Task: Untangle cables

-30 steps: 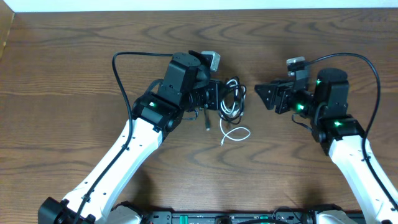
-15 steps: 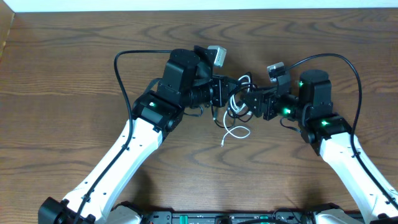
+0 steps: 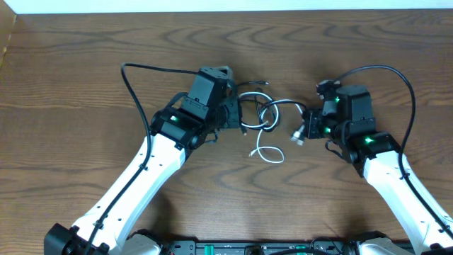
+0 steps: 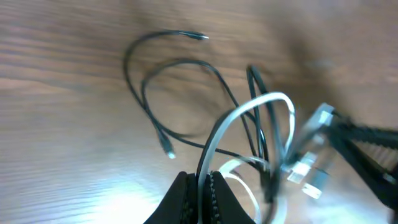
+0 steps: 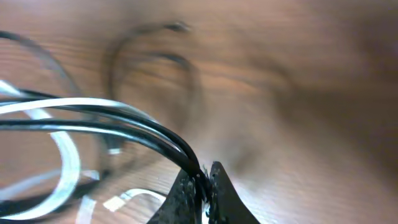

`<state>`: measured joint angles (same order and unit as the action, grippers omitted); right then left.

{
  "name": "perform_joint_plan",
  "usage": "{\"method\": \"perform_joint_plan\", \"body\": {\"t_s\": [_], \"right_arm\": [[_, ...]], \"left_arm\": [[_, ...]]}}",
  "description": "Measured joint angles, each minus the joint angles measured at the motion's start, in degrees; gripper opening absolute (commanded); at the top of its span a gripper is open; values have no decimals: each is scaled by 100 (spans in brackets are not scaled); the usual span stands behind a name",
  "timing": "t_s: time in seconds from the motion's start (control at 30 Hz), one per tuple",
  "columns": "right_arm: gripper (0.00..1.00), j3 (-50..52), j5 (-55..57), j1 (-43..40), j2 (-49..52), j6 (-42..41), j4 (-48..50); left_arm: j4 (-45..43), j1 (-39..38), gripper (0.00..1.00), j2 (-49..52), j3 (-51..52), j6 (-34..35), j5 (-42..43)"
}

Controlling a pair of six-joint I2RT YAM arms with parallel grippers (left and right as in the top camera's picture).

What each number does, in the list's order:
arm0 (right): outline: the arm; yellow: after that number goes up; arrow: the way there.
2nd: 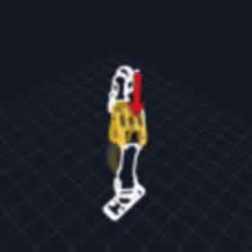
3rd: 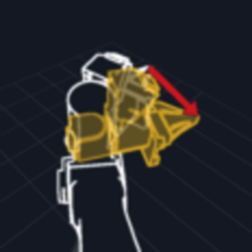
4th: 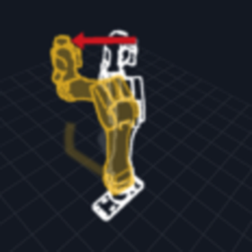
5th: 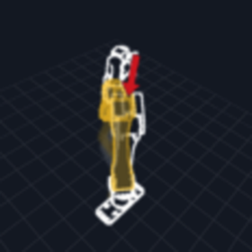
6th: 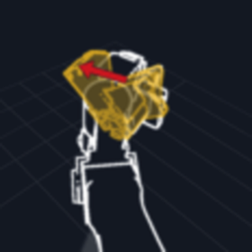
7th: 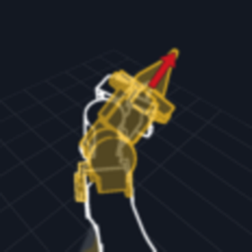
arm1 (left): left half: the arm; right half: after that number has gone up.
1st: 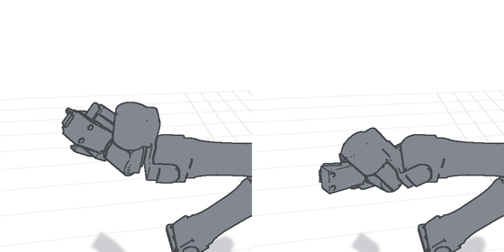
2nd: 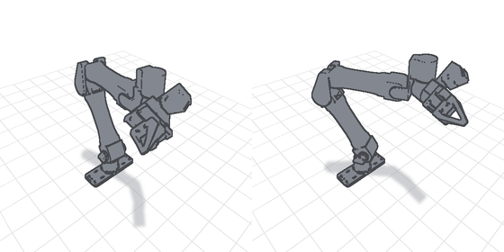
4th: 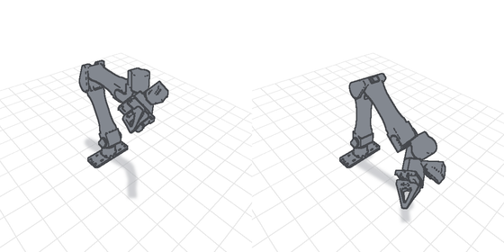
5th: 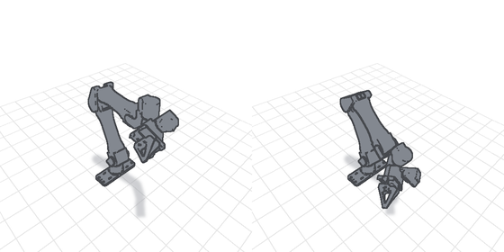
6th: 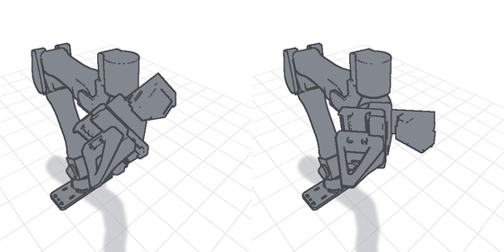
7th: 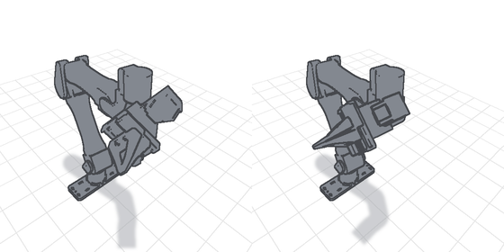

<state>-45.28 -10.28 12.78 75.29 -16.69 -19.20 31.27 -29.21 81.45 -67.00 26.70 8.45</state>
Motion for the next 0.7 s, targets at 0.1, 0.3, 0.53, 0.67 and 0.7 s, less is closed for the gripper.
{"method": "perform_joint_plan", "body": {"t_s": [0.1,0.3,0.53,0.67,0.7], "right_arm": [[1,0,702,0,-2,-223,-334],[1,0,1825,0,0,-555,-645],[1,-2,3169,-310,-2,-1325,-1268],[2,-4,3447,-857,-2,-1637,-1443],[5,-4,3453,-973,-2,-1683,-1432]], "left_arm": [[50,83,8,7,0,-15,-269],[262,197,8,22,0,-17,-415],[422,411,8,22,0,-17,-385],[511,654,8,22,0,-17,-337],[520,702,8,22,0,-17,-332]]}}
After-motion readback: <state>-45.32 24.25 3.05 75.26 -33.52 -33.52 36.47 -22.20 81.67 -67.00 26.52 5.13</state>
